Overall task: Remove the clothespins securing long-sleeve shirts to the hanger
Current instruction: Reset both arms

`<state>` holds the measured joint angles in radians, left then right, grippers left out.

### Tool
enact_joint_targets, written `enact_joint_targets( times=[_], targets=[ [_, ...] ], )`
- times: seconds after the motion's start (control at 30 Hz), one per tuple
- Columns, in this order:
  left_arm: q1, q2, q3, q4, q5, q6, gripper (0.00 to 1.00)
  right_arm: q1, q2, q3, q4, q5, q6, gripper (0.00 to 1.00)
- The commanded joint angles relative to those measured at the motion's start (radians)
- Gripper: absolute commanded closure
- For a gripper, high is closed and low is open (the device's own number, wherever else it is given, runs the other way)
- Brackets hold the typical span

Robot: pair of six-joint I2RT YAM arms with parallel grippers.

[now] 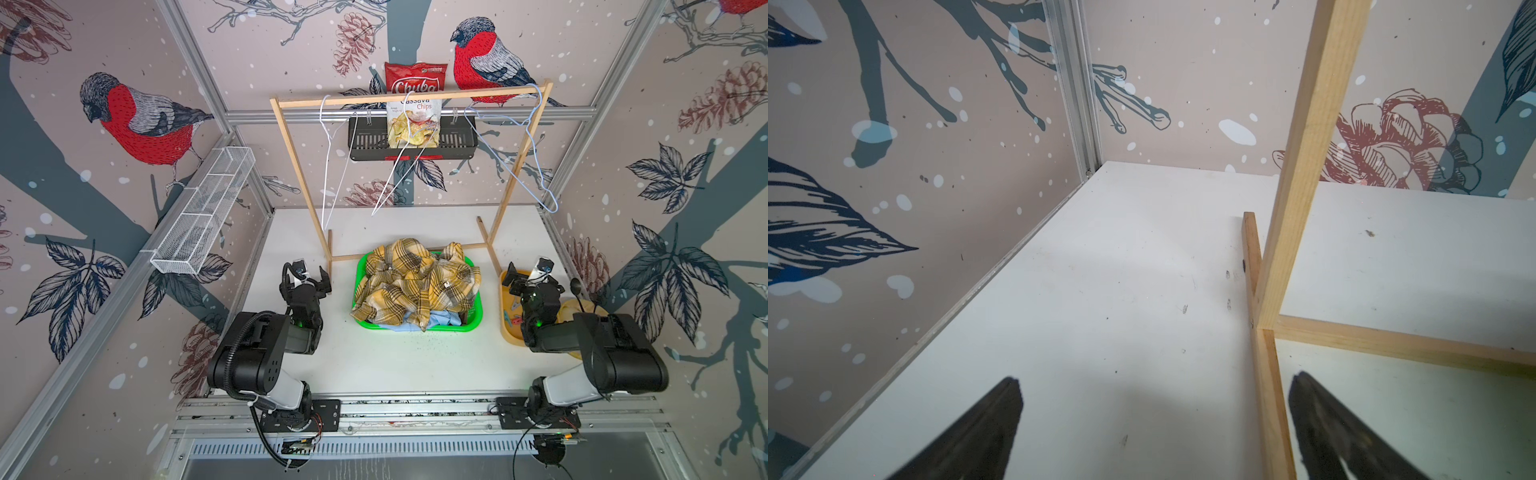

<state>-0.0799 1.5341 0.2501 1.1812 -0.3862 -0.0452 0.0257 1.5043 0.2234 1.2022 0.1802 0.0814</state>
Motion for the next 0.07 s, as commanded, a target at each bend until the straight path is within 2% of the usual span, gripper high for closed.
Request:
enact_joint_targets(
  times=[0.0, 0.03],
  targets=[
    [-0.003, -0.009, -0.006, 0.051, 0.009, 0.003, 0.02, 0.0, -0.001, 0.004, 0.011, 0.012, -0.002, 0.0],
    [-0.017, -0.006, -0.013, 0.067, -0.023, 0.013, 0.01, 0.0, 0.0, 0.004, 0.013, 0.012, -0.002, 0.0]
  ],
)
